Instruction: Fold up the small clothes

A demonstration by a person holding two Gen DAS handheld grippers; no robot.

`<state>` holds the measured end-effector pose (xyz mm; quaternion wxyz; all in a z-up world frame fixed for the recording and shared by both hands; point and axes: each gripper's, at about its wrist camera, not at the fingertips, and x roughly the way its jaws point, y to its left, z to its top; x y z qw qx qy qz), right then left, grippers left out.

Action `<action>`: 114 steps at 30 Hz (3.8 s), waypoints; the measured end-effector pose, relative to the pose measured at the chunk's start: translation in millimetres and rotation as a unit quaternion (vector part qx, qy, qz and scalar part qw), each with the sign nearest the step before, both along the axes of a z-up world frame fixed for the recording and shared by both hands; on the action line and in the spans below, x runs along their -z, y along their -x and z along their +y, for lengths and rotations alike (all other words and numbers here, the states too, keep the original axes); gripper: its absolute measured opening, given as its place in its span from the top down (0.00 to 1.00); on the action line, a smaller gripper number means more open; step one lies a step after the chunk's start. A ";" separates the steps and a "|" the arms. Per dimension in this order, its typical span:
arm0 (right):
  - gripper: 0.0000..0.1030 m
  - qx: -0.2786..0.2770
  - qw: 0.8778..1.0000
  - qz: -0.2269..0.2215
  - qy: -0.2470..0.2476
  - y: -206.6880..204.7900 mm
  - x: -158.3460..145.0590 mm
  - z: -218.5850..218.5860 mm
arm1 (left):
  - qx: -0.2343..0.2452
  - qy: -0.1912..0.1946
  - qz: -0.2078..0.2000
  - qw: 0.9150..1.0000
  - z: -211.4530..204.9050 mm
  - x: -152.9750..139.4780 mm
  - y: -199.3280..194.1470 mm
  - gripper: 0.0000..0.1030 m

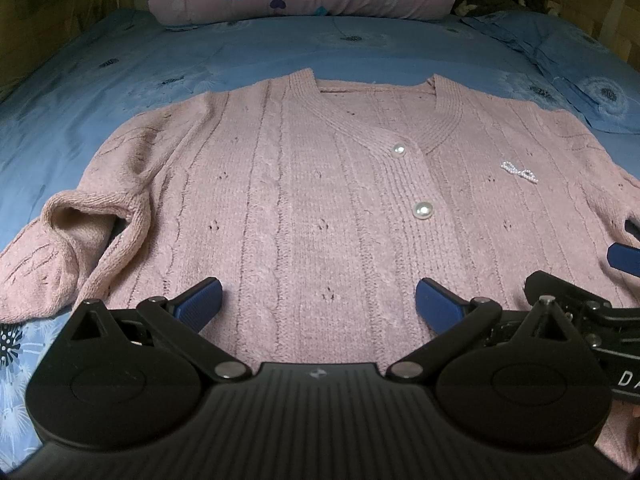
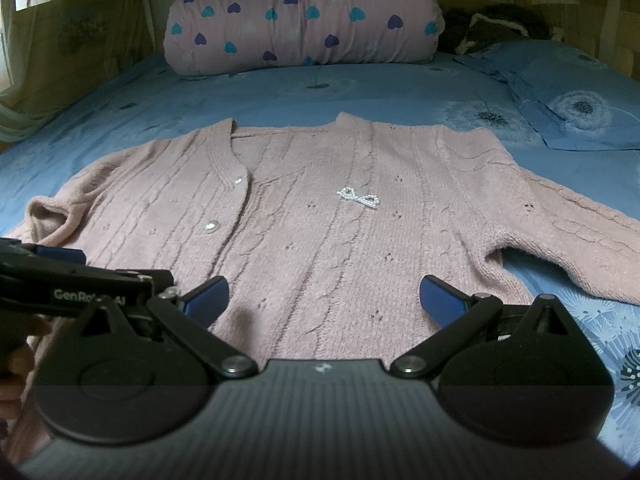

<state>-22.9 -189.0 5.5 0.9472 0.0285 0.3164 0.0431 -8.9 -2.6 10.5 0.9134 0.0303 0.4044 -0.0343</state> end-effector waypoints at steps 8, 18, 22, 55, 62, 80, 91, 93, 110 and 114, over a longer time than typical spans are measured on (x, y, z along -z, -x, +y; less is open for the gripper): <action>0.00 0.000 1.000 0.001 -0.001 -0.1 -0.1 0.3 | 0.002 0.000 -0.001 1.000 1.2 -2.0 -0.5 0.00; 0.00 0.004 1.000 0.003 -0.006 -1.0 0.2 -2.2 | 0.002 0.000 -0.001 1.000 -0.3 -1.0 -0.6 0.00; 0.00 0.006 1.000 0.005 -0.008 -1.3 0.3 -3.6 | 0.002 0.003 -0.002 1.000 -0.8 -1.2 -1.0 0.00; 0.00 0.316 0.940 0.066 -0.113 9.6 -14.6 -212.1 | 0.004 -0.002 0.009 1.000 7.3 4.6 -15.2 0.00; 0.00 0.357 0.924 0.069 -0.121 3.4 8.6 -232.1 | 0.008 -0.009 0.009 1.000 5.0 10.0 -15.7 0.00; 0.00 0.343 0.913 0.002 -0.220 -12.5 13.9 -255.9 | 0.002 -0.006 0.006 1.000 4.0 13.1 -15.4 0.00; 0.88 0.391 0.879 -0.019 -0.272 5.7 15.2 -287.5 | 0.022 0.007 -0.012 1.000 6.5 0.9 -12.7 0.00; 0.89 0.400 0.877 -0.037 -0.265 11.6 7.6 -288.5 | 0.021 0.005 -0.022 1.000 7.6 -2.8 -11.5 0.00; 0.89 0.330 0.911 -0.114 -0.219 -2.1 -60.3 -254.3 | -0.003 0.007 -0.035 0.999 32.5 -14.2 -9.7 0.00; 0.89 0.267 0.929 -0.128 -0.222 -19.1 -81.7 -218.3 | -0.012 0.010 -0.037 0.999 41.4 -17.1 -10.1 0.00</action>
